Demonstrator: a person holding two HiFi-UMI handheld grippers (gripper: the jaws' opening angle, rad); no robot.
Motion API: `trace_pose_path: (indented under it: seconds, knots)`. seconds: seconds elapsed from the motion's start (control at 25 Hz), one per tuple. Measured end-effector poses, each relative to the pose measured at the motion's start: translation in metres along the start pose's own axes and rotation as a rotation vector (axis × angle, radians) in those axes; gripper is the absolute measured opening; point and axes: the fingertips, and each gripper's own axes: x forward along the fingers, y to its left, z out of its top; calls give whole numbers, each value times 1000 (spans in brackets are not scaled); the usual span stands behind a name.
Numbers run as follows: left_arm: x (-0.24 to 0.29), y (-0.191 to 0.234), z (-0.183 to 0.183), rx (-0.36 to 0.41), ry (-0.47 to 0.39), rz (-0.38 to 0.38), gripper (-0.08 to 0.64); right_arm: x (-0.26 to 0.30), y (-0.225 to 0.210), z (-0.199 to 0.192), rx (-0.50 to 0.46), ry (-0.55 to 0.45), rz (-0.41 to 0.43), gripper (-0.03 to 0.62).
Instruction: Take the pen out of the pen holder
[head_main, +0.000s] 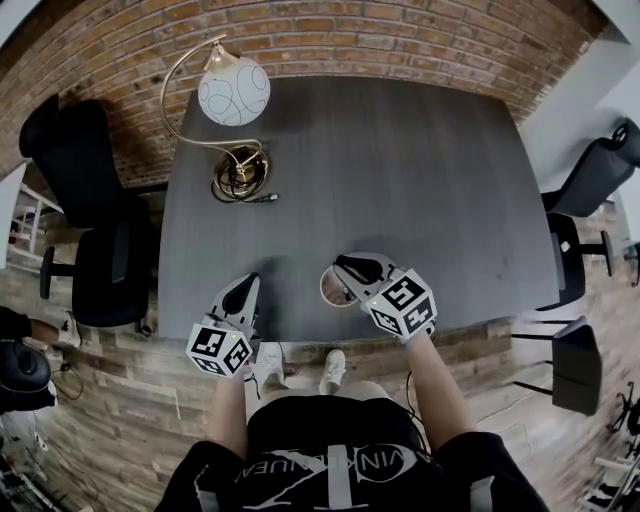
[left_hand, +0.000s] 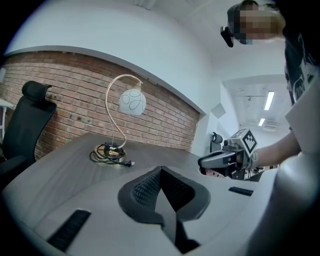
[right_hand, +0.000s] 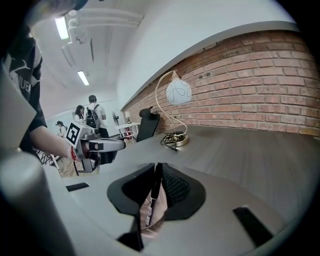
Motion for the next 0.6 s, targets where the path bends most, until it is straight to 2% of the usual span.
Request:
trace_pose_path:
  seconds: [0.2, 0.6]
  knots:
    - [-5, 0, -1, -15, -7, 11, 12, -3, -1, 5, 19, -36, -5, 52]
    - [-17, -6, -4, -18, -18, 29, 12, -12, 6, 14, -11, -73, 3, 52]
